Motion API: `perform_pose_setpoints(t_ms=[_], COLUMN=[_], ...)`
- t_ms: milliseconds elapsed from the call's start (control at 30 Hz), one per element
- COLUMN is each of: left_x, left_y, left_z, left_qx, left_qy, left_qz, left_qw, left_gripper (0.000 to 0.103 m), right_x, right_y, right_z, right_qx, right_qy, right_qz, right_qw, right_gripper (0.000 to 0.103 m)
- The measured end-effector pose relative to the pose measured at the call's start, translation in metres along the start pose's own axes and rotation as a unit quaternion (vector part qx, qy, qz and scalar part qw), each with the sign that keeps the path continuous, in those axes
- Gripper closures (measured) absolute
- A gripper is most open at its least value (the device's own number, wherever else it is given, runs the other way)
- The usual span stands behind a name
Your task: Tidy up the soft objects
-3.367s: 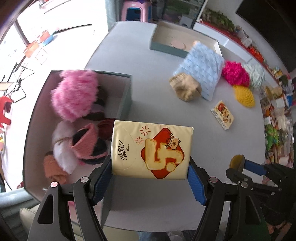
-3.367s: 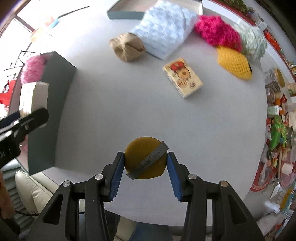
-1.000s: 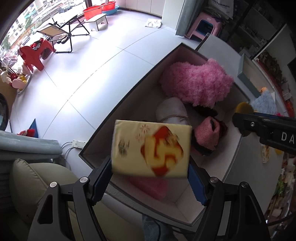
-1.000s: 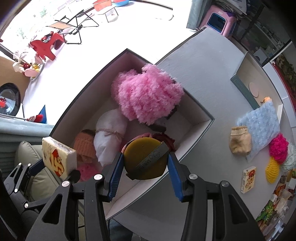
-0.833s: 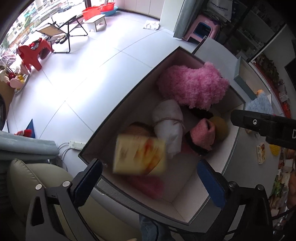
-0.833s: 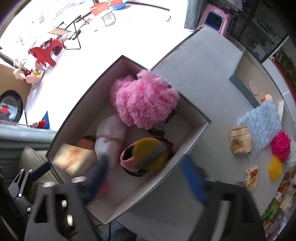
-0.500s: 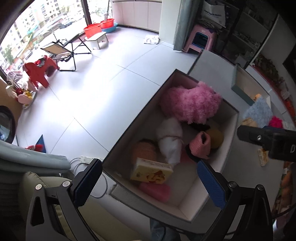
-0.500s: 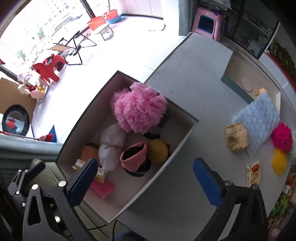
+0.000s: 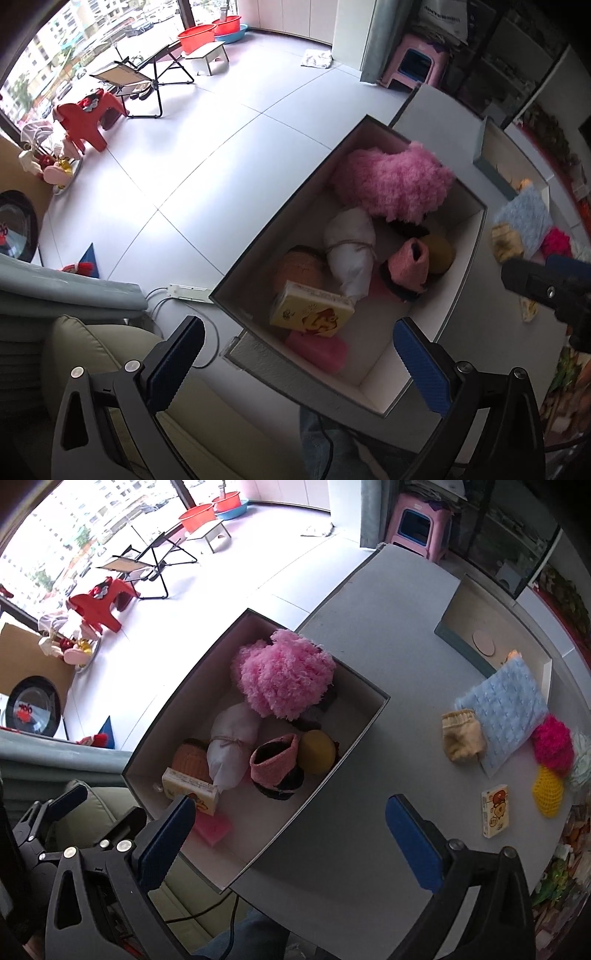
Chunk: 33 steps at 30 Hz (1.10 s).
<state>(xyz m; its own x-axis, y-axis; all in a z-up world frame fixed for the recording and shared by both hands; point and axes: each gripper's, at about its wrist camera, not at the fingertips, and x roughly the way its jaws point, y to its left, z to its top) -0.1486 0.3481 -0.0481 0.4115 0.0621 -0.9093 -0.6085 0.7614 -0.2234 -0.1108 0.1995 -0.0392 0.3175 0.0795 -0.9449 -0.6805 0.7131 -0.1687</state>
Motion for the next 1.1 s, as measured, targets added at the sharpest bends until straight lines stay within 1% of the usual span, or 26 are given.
perform_pose_setpoints(t_ms=[167, 333, 1100], left_x=[0.0001, -0.0002, -0.0018], left_y=[0.0004, -0.0022, -0.0041], left_z=[-0.003, -0.0033, -0.0035], left_qx=[-0.004, 0.007, 0.019], left_qy=[0.004, 0.002, 0.002], left_qz=[0.003, 0.013, 0.02], left_qw=[1.0, 0.9999, 0.9996], left_gripper=[0.0, 0.0, 0.0], right_x=[-0.001, -0.0008, -0.0022], right_y=[0.0036, 0.0054, 0.0093], right_z=[-0.0002, 0.0004, 0.0003], right_qx=[-0.007, -0.01, -0.011], right_qy=[0.002, 0.004, 0.004], right_qz=[-0.002, -0.003, -0.003], right_qw=[1.0, 1.0, 1.0], right_gripper=[0.0, 0.0, 0.0])
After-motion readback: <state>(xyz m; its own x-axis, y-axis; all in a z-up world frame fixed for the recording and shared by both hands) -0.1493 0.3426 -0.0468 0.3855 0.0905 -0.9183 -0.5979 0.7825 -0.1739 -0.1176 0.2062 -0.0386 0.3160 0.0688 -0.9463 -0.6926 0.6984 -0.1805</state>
